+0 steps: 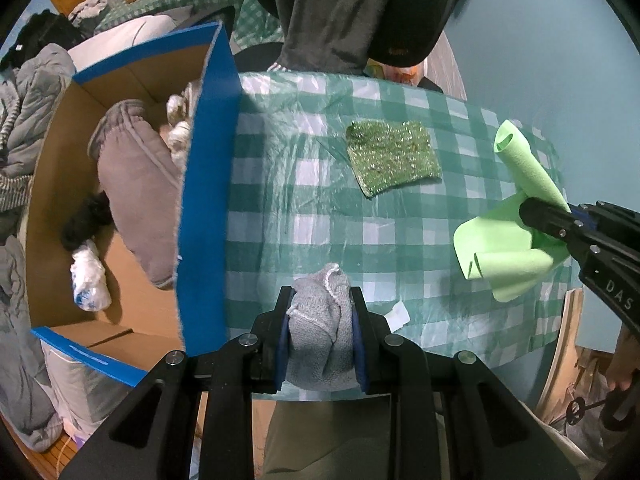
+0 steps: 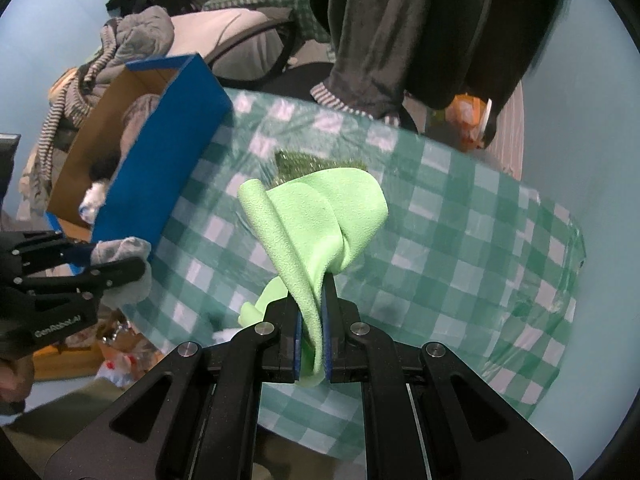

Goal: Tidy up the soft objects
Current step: 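Carry the green cloth and grey sock over the box with both grippers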

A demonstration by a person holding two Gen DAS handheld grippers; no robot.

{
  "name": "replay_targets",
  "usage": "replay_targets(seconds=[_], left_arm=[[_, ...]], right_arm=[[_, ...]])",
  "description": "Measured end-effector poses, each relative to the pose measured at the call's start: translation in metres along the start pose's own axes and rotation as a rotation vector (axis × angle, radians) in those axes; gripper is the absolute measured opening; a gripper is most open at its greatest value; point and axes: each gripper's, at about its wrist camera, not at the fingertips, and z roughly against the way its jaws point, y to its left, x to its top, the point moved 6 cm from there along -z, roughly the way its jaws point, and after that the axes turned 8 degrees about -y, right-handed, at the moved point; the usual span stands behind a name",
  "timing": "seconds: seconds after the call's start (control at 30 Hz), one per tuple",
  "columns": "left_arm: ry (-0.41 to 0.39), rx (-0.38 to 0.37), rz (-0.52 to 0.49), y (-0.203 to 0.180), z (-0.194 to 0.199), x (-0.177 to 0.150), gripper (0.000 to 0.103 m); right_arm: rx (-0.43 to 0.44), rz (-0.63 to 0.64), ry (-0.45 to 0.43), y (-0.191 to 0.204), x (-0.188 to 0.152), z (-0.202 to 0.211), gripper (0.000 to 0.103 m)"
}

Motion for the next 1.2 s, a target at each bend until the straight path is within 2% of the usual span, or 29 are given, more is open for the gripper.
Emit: replay_targets(seconds=[0.67, 1.2], left_arm=[[-0.057, 0.008, 0.022, 0.039, 0.035, 0.020, 0.026], [-0.092, 0.028, 0.086, 0.097, 0.051, 0.030, 0.026]], right_arm=[[0.051, 0.061, -0.082, 0.050, 0.052, 0.024, 0.007], [0.116, 0.161, -0.118, 0.121, 0.097, 0.015, 0.007]])
